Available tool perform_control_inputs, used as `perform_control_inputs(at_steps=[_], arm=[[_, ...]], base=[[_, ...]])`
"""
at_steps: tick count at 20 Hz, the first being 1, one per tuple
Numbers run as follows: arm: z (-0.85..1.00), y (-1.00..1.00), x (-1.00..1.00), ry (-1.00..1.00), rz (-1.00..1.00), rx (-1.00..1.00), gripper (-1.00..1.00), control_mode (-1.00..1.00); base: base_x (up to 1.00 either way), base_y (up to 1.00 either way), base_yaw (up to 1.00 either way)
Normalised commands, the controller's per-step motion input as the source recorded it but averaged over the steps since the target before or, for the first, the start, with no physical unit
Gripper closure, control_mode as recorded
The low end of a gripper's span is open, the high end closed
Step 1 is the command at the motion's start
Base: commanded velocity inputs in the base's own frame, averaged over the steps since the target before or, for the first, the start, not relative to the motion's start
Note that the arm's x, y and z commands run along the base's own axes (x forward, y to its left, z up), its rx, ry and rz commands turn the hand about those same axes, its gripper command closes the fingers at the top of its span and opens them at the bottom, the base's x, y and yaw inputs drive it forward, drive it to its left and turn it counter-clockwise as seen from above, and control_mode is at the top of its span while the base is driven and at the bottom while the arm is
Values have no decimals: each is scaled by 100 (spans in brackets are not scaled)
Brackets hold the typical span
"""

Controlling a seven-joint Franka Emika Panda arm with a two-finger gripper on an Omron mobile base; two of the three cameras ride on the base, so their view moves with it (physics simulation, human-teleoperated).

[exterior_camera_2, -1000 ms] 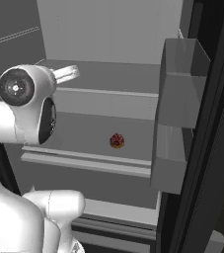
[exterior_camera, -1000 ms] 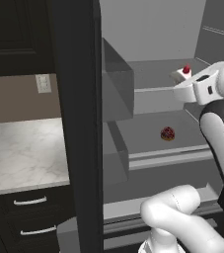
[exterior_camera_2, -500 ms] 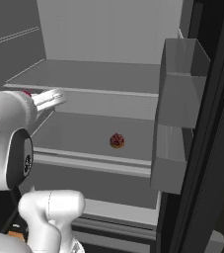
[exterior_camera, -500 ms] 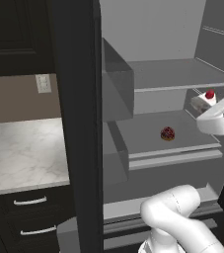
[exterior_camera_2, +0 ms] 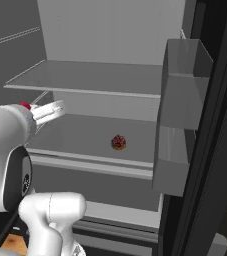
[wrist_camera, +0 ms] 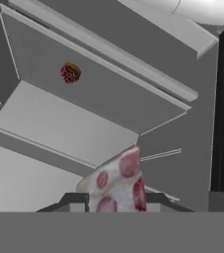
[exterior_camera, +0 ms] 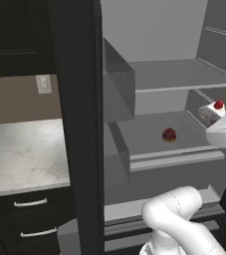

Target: Take the cakes from the fridge and place them on the empty tray on the dining counter.

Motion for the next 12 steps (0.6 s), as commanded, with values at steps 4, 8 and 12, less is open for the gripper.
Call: perform_control_inputs(at_steps=[4, 8, 12], arm=[[0, 0, 0, 0, 0, 0, 100, 100], [0, 0, 0, 0, 0, 0, 100, 100], [0, 0, 0, 0, 0, 0, 100, 100]], base=[[-55, -17, -2], [-100, -42, -3], [-100, -39, -4]])
